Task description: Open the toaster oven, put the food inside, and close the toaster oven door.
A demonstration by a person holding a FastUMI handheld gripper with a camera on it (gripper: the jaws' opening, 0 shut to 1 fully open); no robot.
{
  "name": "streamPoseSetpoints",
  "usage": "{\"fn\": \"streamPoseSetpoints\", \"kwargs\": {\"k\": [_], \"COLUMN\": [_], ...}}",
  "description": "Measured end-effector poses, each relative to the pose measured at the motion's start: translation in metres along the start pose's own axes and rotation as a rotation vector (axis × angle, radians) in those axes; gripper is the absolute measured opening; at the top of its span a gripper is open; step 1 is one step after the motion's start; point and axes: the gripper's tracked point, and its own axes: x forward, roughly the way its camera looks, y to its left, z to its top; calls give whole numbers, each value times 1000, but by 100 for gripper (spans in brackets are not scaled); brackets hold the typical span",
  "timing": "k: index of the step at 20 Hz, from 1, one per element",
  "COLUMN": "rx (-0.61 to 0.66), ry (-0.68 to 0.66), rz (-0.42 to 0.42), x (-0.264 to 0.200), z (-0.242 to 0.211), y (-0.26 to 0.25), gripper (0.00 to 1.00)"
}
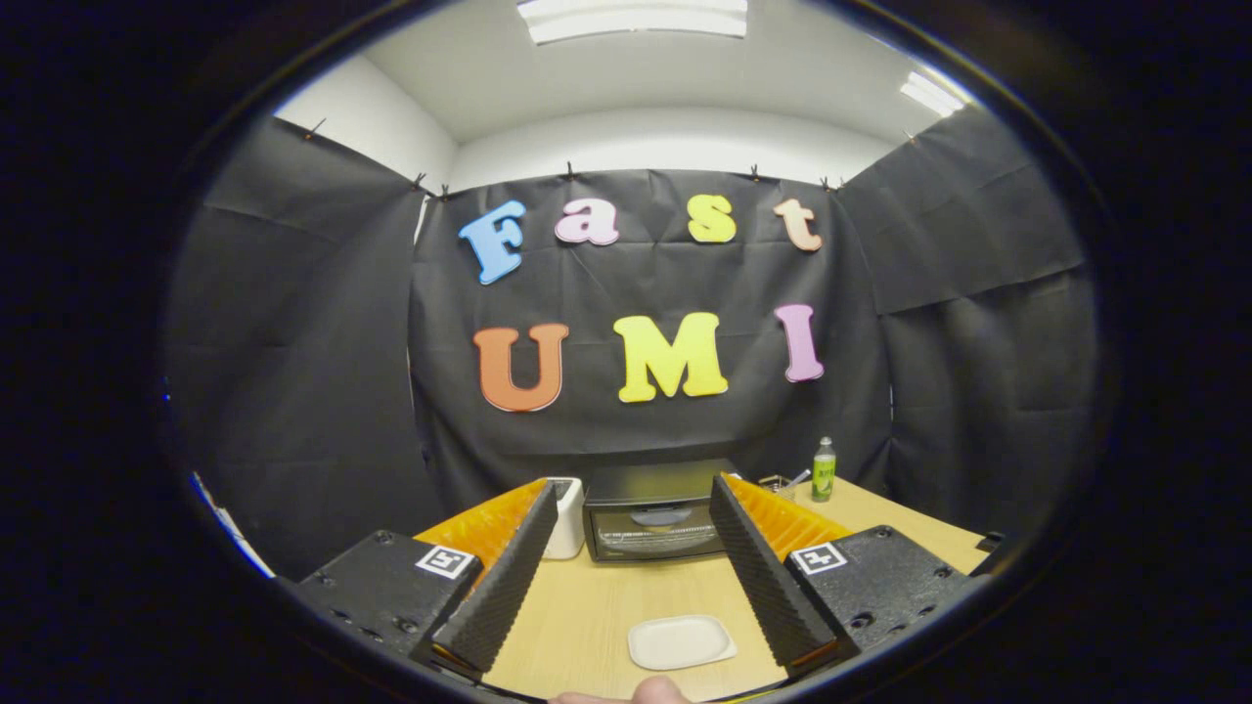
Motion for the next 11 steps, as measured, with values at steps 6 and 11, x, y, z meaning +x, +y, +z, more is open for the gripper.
{"fn": "streamPoseSetpoints", "kwargs": {"k": [6, 11], "rx": [7, 4], "ry": [24, 11], "rz": [6, 9], "x": [8, 7], "z": [-6, -4], "y": [0, 0], "gripper": [100, 100]}}
